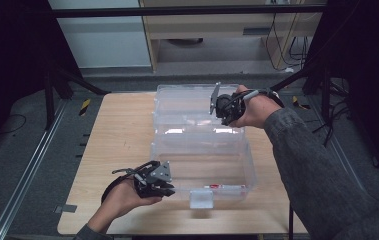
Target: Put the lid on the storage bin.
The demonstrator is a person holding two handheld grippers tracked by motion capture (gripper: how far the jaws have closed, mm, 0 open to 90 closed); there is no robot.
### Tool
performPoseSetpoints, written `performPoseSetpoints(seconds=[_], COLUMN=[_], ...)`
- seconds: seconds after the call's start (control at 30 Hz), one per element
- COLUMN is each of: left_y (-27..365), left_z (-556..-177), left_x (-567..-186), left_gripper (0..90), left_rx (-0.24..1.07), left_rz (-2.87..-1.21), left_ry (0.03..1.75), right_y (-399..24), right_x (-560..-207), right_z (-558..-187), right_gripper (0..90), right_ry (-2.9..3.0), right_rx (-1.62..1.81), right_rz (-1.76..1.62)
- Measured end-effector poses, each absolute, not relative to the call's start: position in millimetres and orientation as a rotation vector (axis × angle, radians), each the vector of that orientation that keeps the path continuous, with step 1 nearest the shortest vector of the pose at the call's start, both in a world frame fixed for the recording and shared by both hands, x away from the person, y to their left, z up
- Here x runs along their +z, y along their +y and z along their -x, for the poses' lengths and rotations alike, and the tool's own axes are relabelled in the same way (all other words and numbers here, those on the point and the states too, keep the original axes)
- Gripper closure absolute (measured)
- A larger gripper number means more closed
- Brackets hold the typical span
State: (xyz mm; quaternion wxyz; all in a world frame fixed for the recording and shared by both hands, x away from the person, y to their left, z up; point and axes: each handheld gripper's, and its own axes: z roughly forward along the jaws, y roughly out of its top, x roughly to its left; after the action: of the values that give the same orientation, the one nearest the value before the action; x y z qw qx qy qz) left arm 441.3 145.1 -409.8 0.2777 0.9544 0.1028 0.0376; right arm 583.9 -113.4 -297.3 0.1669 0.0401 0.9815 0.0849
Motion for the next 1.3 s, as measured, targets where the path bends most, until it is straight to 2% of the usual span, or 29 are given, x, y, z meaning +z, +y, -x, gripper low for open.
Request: performPoseSetpoints(seconds=[1.07, 1.3], left_y=[146.2, 141.7], left_z=[-437.1, -448.9], left_x=[-413.1, -410.8], left_gripper=[78.8, 78.9], left_rx=[0.148, 0.133], left_rz=[-2.532, -2.55], left_ry=[0.319, 0.333], right_y=[-104.6, -103.2], right_x=[-293.0, -293.0], right_z=[-583.7, -590.8], right_gripper=[87.7, 86.9], right_ry=[2.842, 2.83], right_rx=[0.179, 0.151], right_rz=[-0.077, -0.088])
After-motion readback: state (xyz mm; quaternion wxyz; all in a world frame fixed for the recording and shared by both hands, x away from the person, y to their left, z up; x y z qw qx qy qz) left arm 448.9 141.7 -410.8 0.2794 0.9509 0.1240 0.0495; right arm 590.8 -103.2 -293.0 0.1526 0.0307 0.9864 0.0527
